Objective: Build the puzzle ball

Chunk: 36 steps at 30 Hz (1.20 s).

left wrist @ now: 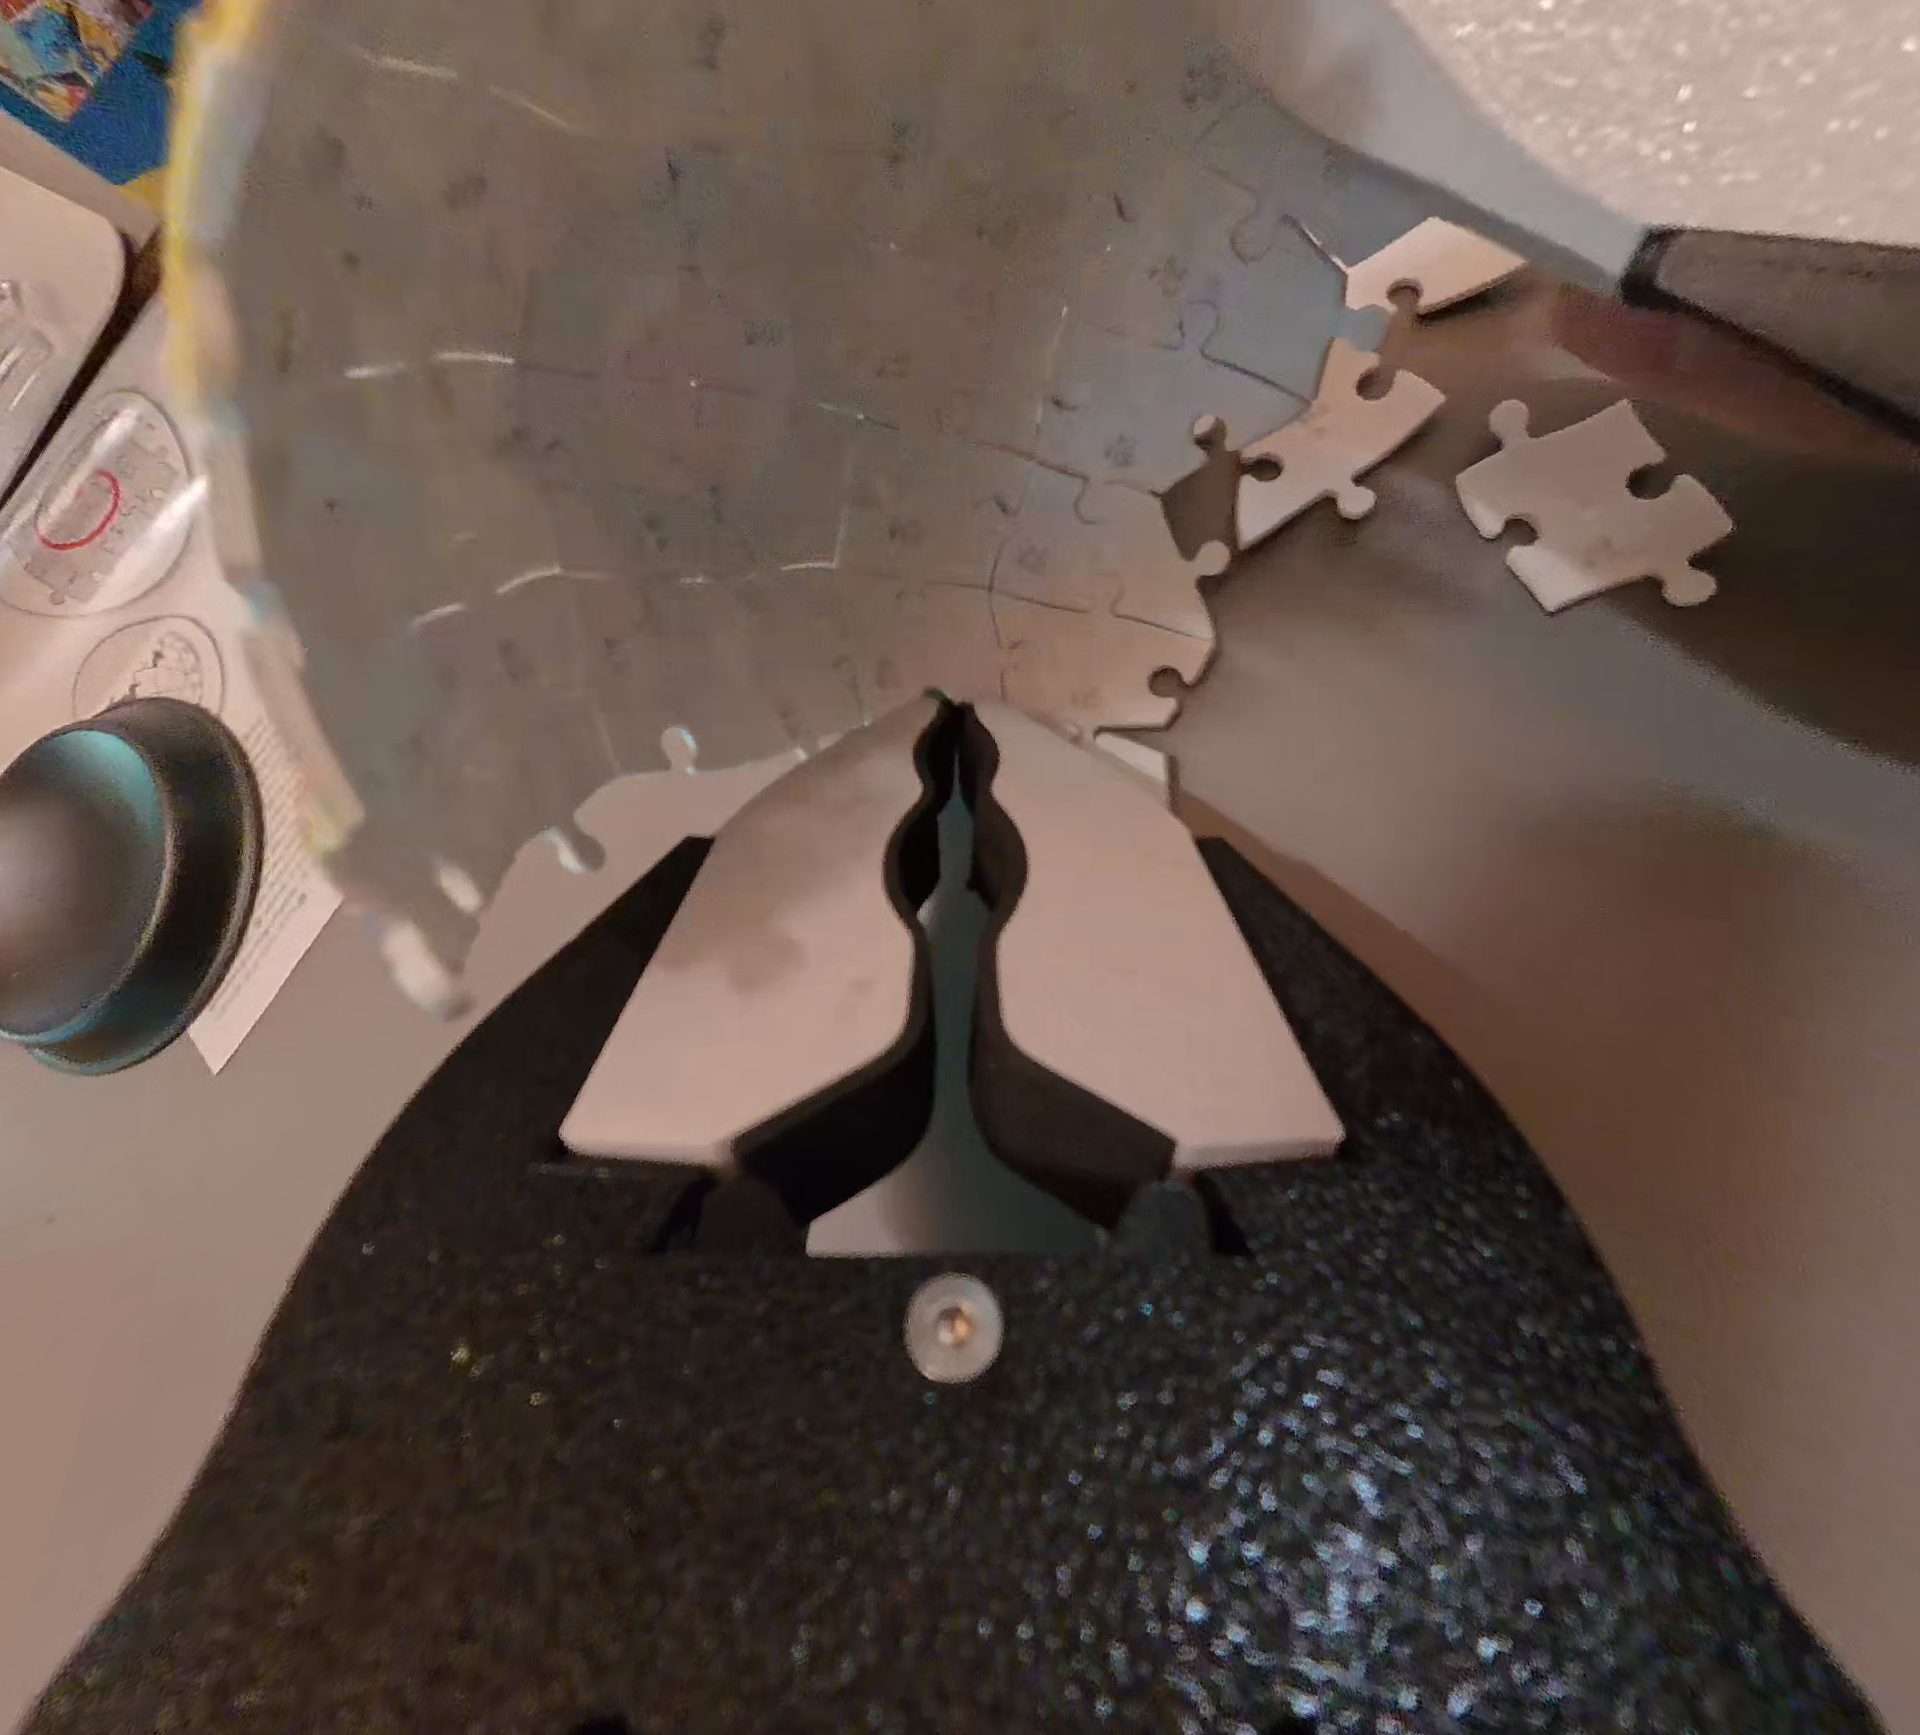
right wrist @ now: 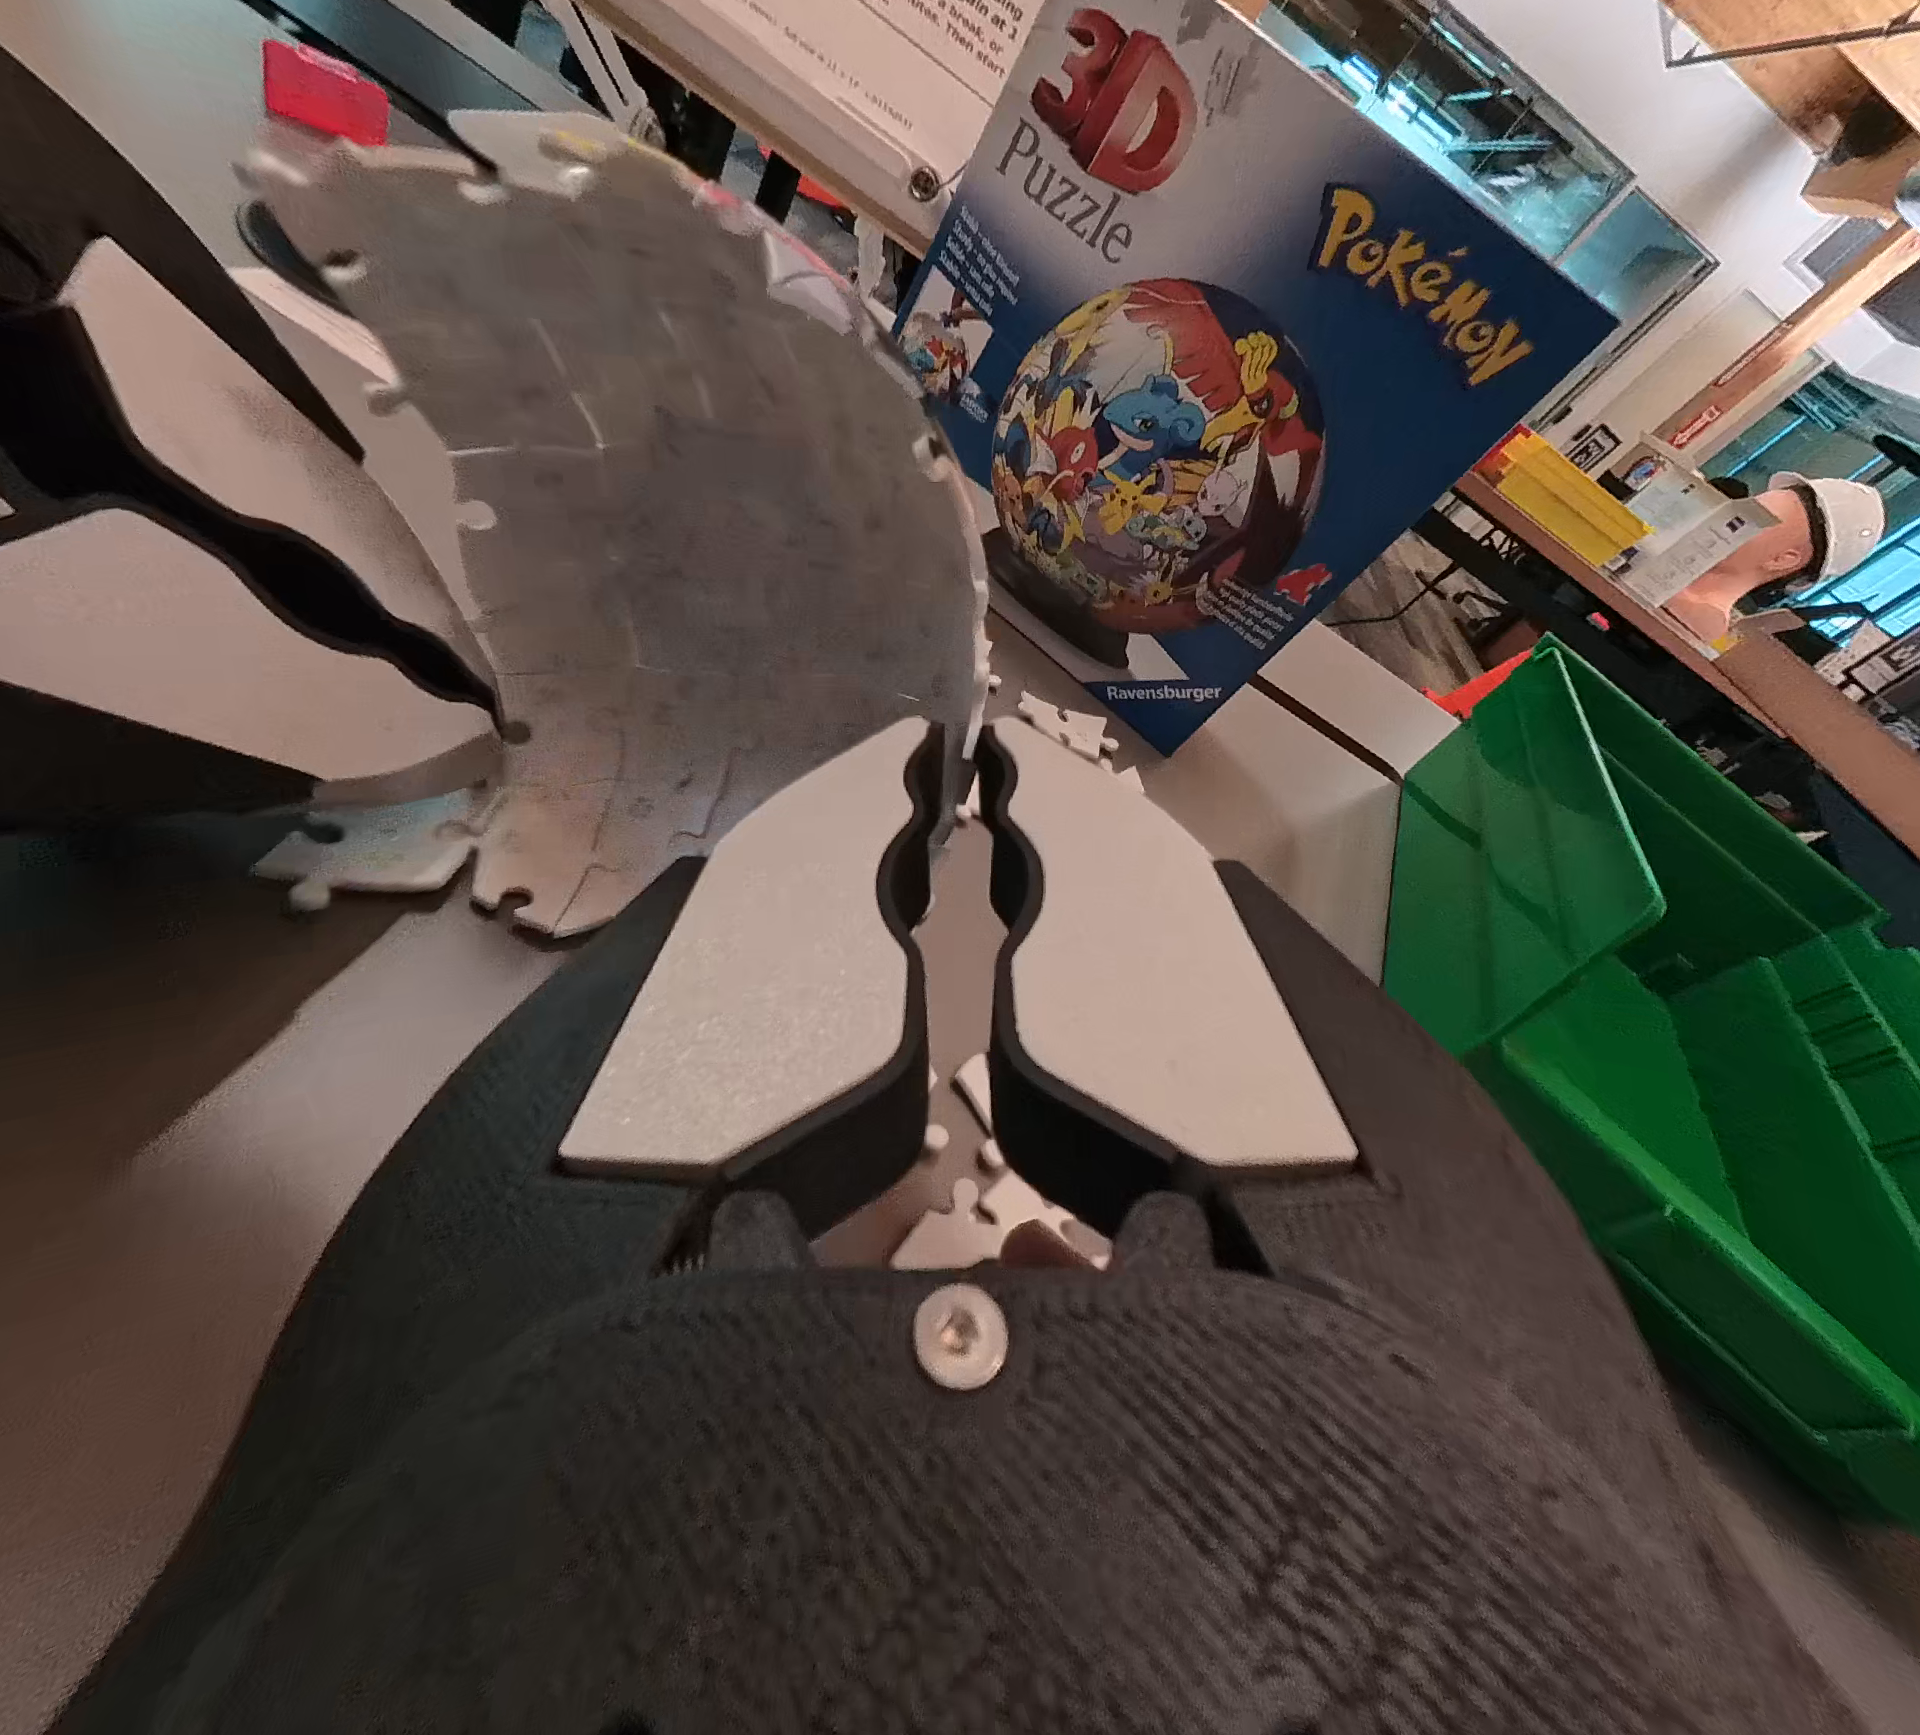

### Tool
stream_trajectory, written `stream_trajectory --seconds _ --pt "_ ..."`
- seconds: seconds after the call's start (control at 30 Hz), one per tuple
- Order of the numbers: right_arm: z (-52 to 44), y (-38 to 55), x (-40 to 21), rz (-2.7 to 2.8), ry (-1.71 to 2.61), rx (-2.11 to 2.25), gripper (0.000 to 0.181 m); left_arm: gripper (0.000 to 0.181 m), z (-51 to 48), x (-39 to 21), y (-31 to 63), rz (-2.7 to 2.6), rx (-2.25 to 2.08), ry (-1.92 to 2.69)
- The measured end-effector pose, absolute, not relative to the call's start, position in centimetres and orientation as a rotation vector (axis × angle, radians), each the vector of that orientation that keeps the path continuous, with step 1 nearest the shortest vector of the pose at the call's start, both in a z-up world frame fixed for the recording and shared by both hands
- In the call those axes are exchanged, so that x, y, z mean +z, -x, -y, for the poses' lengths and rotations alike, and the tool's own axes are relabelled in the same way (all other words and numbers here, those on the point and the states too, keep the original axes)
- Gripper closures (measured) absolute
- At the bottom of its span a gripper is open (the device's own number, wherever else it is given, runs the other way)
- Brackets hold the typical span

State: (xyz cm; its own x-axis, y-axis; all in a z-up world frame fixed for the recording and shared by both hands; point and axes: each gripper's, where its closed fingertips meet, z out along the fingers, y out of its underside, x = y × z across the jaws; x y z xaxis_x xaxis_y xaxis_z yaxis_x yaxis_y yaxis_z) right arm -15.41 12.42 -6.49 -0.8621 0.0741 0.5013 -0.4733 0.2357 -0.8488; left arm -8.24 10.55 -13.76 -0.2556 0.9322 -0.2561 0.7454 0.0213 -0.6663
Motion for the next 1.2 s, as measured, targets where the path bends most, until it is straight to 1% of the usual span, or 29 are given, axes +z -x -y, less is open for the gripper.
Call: stream_trajectory --seconds 0.13,0.33,0.53,1.03,1.2 --pt "-12.7 15.7 -6.8 2.082 -0.354 1.629 0.176 0.181 -10.7 -13.1 8.1 1.994 1.146 1.741" --pt "-12.7 15.6 -6.8 2.071 -0.368 1.625 0.175 0.181 -12.5 -12.0 6.4 1.856 1.275 1.881" --pt "-12.8 15.3 -6.8 2.064 -0.377 1.63 0.175 0.181 -13.3 -13.6 5.4 1.888 1.207 2.005" --pt "-13.6 14.3 -6.5 2.062 -0.392 1.663 0.176 0.181 -14.3 -13.3 5.4 1.984 1.174 1.957" --pt "-13.6 14.2 -6.5 2.06 -0.399 1.67 0.176 0.181 -15.0 -14.0 4.4 2.004 1.089 2.008"
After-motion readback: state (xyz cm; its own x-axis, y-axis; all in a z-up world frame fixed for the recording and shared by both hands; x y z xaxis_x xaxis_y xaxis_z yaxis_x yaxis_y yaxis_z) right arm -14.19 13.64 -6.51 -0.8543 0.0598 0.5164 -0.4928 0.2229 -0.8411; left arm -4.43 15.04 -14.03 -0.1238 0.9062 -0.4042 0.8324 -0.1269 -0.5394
